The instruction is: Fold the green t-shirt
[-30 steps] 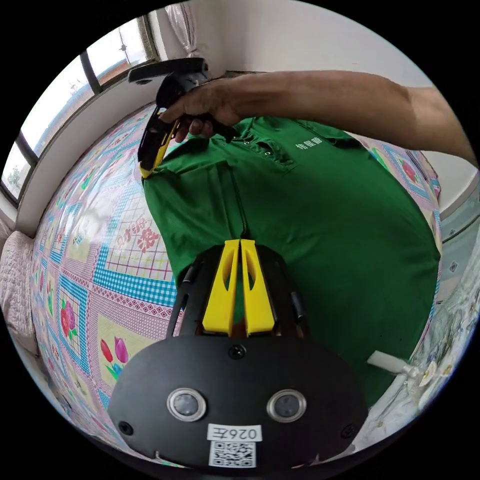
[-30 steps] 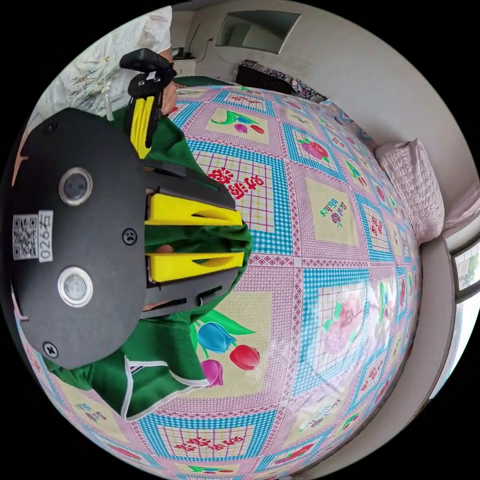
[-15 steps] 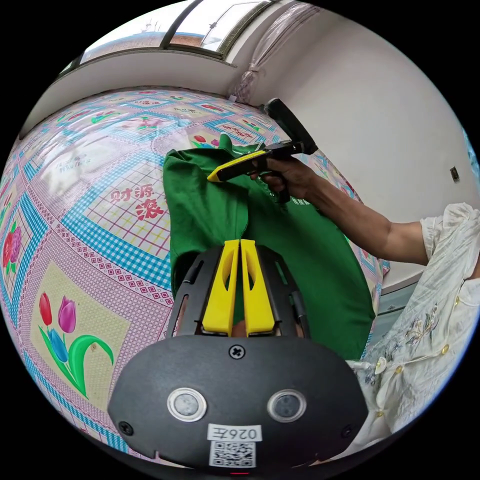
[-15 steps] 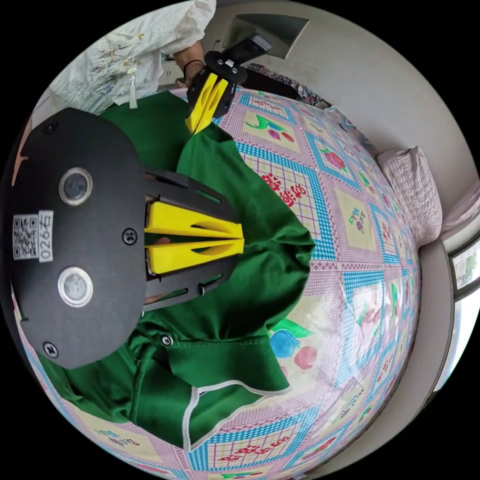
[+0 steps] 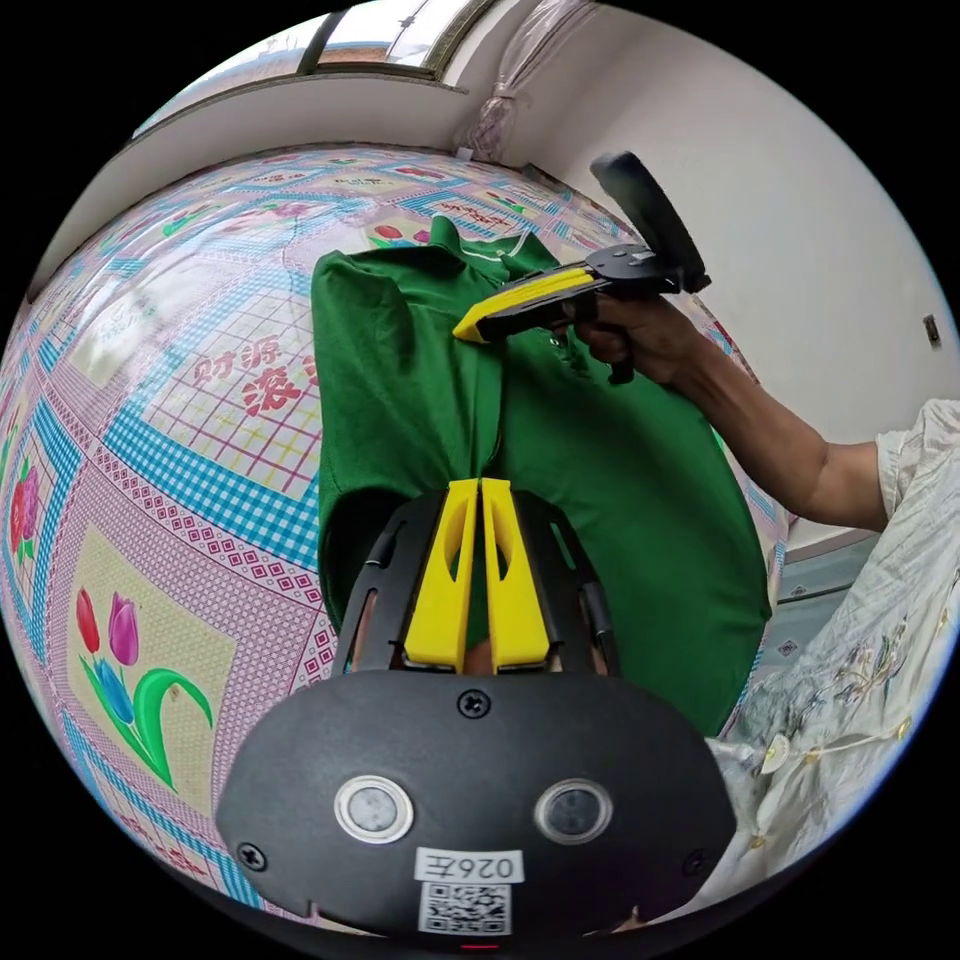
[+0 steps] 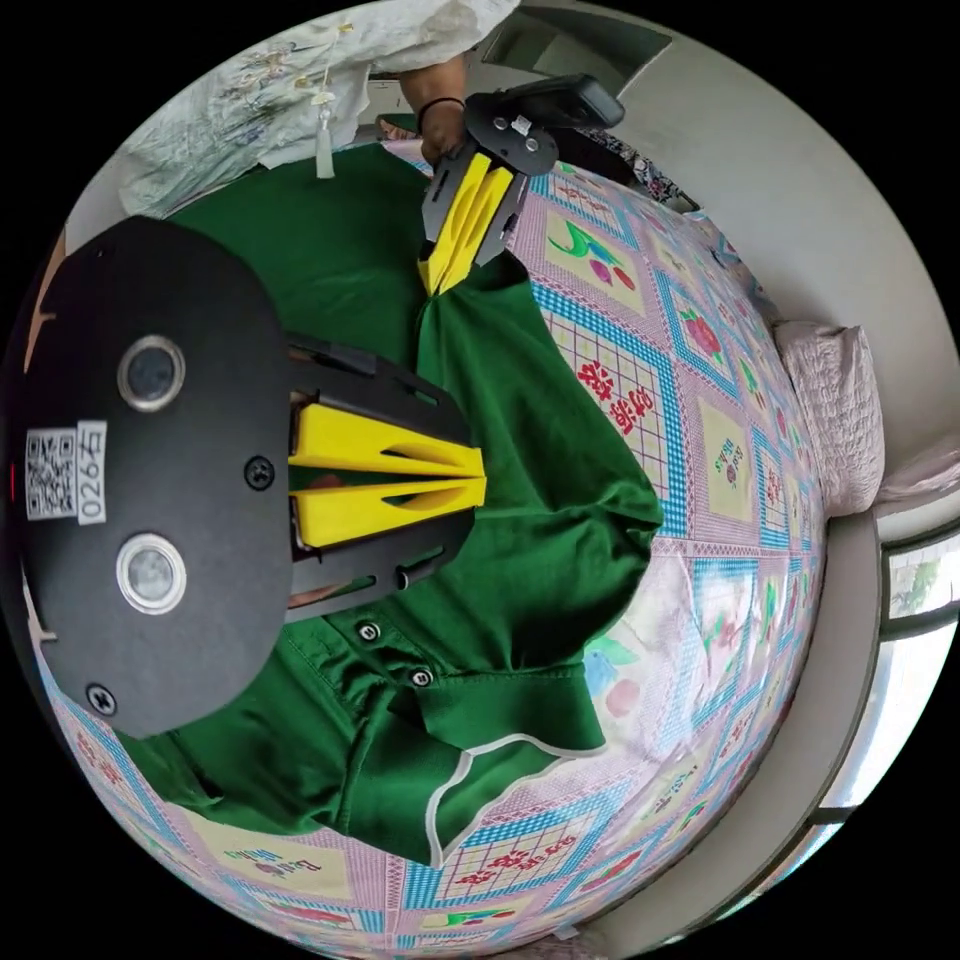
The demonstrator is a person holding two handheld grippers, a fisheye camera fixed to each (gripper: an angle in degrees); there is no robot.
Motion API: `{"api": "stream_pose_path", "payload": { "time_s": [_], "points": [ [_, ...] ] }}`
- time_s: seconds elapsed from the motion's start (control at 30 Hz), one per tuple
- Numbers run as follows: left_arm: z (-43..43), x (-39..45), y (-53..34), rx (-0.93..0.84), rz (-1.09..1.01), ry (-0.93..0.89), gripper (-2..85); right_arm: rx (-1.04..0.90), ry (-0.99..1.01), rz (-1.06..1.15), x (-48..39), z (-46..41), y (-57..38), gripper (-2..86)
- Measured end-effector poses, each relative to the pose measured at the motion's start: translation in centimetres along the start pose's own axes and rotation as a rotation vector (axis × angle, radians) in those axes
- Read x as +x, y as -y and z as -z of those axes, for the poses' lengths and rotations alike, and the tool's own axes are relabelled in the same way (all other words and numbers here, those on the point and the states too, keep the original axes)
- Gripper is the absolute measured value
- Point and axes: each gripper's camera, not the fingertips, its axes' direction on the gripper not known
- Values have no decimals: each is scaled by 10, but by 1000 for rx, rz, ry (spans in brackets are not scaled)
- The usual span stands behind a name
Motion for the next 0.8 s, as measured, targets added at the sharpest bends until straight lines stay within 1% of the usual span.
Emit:
{"api": "stream_pose_path", "payload": {
  "time_s": [0.03, 0.13, 0.2, 0.3, 0.37, 0.5, 0.57, 0.6, 0.63, 0.7, 0.73, 0.8],
  "points": [
    [3, -4, -2, 6, 15, -18, -9, 8, 20, -13, 2, 1, -1, -10],
    [22, -37, -15, 64, 133, -182, -8, 29, 96, -39, 6, 4, -8, -9],
    [31, -68, -33, 120, 234, -372, -9, 43, 123, -47, 2, 7, -13, -9],
    [37, -90, -59, 183, 331, -528, -10, 51, 141, -59, -5, 12, -17, -9],
    [43, -90, -70, 202, 348, -542, -10, 46, 144, -73, -10, 16, -18, -9],
    [56, -75, -74, 241, 326, -488, -10, 46, 55, -84, -39, 37, -29, -9],
    [51, -68, -64, 223, 295, -465, -10, 53, 67, -79, -51, 41, -36, -10],
    [42, -63, -55, 184, 277, -449, -10, 8, 41, -77, -57, 37, -40, -10],
    [37, -60, -51, 162, 266, -440, -10, 47, 49, -80, -58, 40, -43, -10],
    [24, -45, -43, 94, 221, -409, -10, 35, 79, -142, -58, 51, -55, -9],
    [24, -41, -44, 90, 217, -399, -10, 43, 75, -152, -60, 56, -59, -9],
    [40, -24, -53, 137, 204, -365, -10, 145, 56, -188, -73, 90, -83, -9]
  ]
}}
